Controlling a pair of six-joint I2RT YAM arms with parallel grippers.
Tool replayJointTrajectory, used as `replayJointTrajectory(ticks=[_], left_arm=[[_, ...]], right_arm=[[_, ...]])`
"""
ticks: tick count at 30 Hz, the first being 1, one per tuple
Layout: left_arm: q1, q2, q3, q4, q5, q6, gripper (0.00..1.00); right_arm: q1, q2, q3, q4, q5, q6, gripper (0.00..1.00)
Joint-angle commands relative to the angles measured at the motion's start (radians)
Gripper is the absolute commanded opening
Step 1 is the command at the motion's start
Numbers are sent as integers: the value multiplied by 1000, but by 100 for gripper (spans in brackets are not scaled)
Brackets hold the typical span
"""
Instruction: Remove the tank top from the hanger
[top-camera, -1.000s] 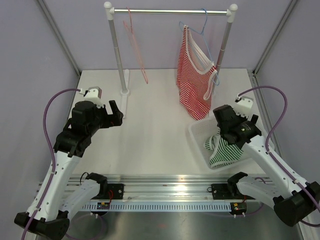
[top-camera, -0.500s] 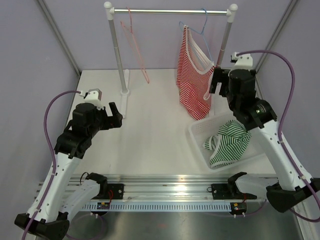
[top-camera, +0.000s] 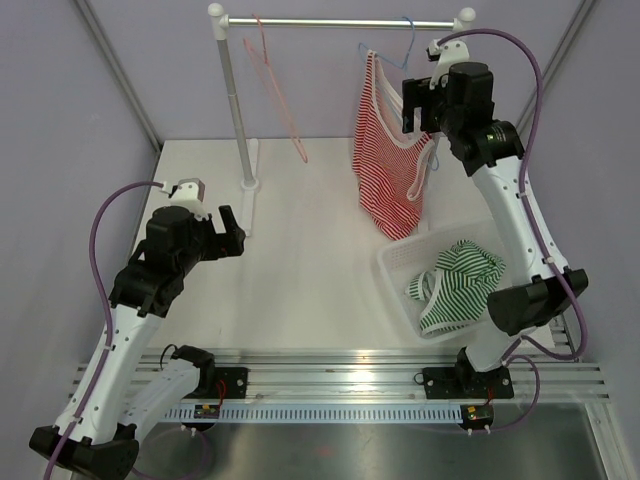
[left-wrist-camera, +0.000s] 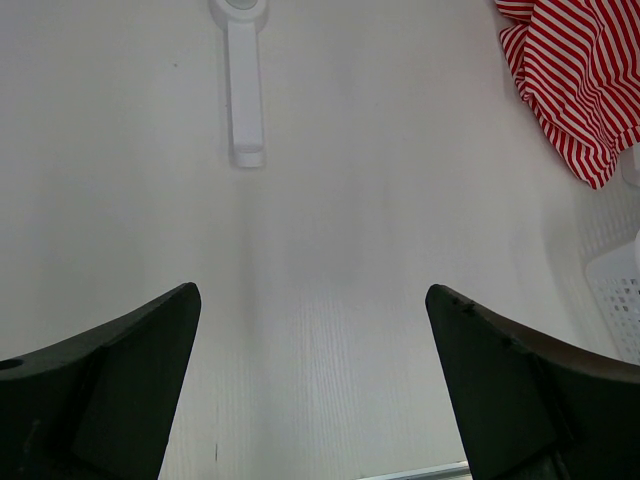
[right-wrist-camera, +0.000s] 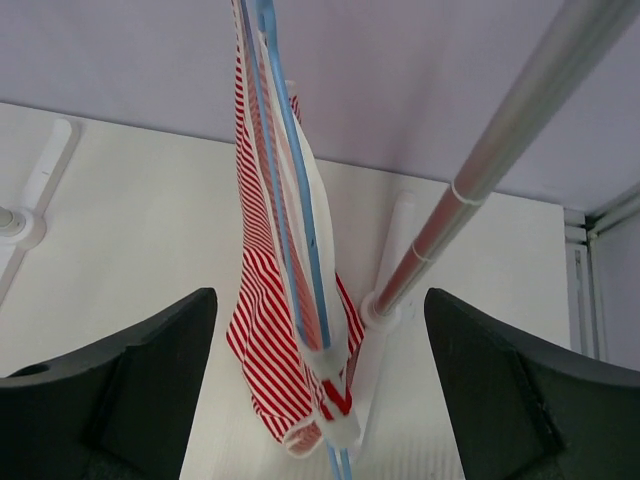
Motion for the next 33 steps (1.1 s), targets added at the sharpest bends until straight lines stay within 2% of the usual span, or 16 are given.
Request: replayJointTrajectory(ticks=[1, 4, 5, 8, 11, 12, 13, 14, 20, 26, 33], left_arm=[[-3, -1, -6, 49, 9, 22, 99], [-3, 1, -6, 47, 12, 22, 99], [-3, -1, -6, 47, 12, 22, 99], [-1, 2, -6, 49, 18, 24, 99], [0, 5, -6, 49, 21, 24, 99], [0, 7, -6, 49, 24, 24, 99], [0, 7, -8, 50, 26, 24, 99], [0, 7, -8, 49, 29, 22, 99], [6, 8, -8, 50, 38, 22, 99], [9, 8, -8, 50, 41, 22, 99], [12, 11, 1, 54, 38, 21, 99]], right_arm=[[-31, 79, 148, -43, -142, -57, 91], [-48, 181, 271, -104, -199, -57, 73], [-48, 216, 312, -113, -210, -57, 61], [-48, 251, 356, -132, -248, -50, 46], [-47, 262, 365, -122, -293, -37, 26], [-48, 264, 369, -124, -300, -33, 14], [-48, 268, 374, -122, -305, -31, 10], [-48, 267, 376, -119, -320, -28, 1], [-48, 239, 392, -87, -383, 28, 0], [-48, 230, 472, -90, -446, 168, 0], [-43, 169, 436, -104, -504, 280, 0]])
